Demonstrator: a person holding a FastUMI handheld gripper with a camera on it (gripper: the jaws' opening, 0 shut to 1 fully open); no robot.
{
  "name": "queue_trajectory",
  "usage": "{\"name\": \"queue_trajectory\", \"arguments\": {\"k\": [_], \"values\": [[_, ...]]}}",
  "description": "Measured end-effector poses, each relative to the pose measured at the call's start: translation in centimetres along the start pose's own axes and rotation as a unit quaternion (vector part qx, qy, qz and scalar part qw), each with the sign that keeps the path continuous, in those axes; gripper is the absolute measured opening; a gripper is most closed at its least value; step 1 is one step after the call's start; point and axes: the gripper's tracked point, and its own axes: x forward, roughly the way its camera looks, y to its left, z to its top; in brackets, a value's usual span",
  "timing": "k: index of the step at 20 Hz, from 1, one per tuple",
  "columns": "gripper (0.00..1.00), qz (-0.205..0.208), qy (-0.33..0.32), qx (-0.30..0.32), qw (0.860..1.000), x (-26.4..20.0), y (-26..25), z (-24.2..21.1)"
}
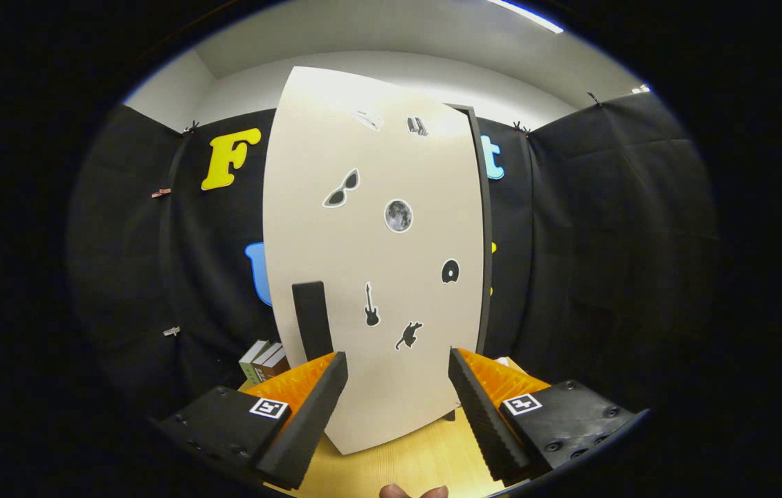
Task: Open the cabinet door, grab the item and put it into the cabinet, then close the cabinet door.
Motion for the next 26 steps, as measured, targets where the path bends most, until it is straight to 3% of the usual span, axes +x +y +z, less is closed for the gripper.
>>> {"name": "queue_trajectory", "arguments": {"k": [26], "values": [[0.96, 0.001, -0.005, -0.007, 1.0, -0.51, 0.52, 0.5]]}}
